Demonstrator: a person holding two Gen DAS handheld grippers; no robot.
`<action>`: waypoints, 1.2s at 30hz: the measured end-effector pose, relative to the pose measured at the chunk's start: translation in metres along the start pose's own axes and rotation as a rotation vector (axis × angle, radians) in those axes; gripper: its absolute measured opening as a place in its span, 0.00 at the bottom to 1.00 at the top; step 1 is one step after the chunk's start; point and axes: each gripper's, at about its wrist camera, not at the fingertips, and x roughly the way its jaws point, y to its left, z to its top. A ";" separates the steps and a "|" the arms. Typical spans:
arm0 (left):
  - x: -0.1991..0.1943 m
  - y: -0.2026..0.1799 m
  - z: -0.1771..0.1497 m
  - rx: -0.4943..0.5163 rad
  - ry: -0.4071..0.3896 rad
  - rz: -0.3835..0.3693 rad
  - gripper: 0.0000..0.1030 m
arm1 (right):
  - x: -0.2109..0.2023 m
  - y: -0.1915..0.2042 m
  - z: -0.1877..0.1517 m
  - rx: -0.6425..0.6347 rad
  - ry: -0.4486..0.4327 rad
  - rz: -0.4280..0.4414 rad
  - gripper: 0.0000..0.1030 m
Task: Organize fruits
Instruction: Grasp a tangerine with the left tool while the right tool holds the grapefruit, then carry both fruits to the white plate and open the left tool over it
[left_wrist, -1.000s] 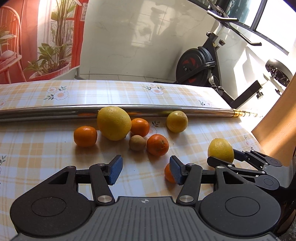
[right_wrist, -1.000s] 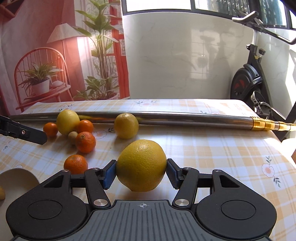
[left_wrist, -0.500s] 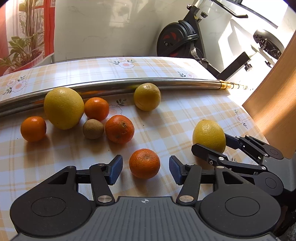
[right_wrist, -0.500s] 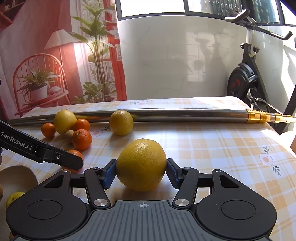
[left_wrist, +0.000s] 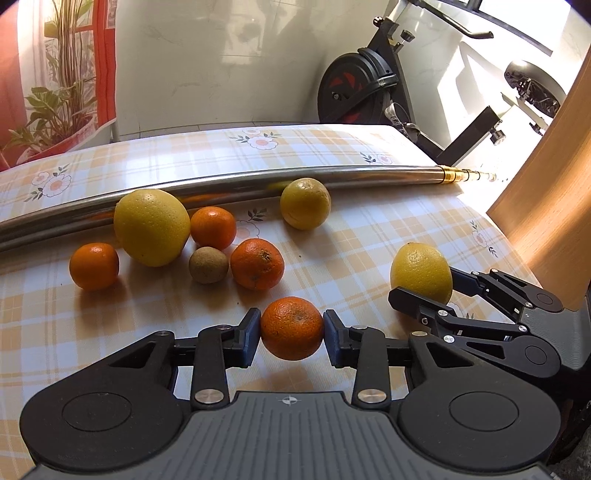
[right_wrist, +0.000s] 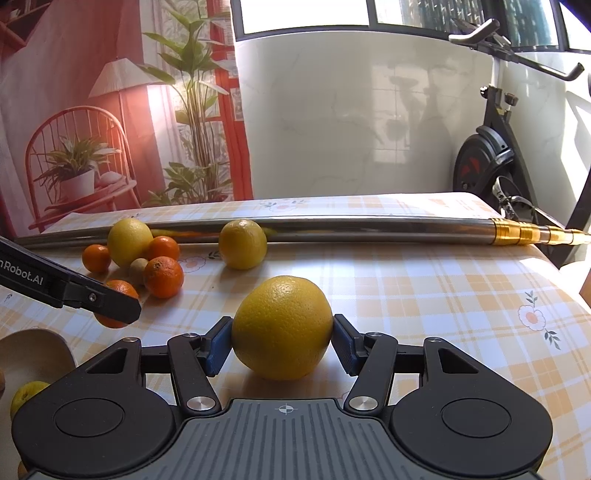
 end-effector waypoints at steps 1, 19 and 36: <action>-0.008 0.002 -0.002 0.001 -0.010 0.004 0.37 | 0.000 0.000 0.000 -0.001 0.000 -0.002 0.52; -0.130 0.032 -0.099 -0.102 -0.030 0.056 0.37 | -0.061 0.052 -0.005 0.033 -0.007 0.080 0.52; -0.116 0.013 -0.143 0.006 0.076 0.147 0.37 | -0.112 0.084 -0.005 -0.017 -0.032 0.133 0.52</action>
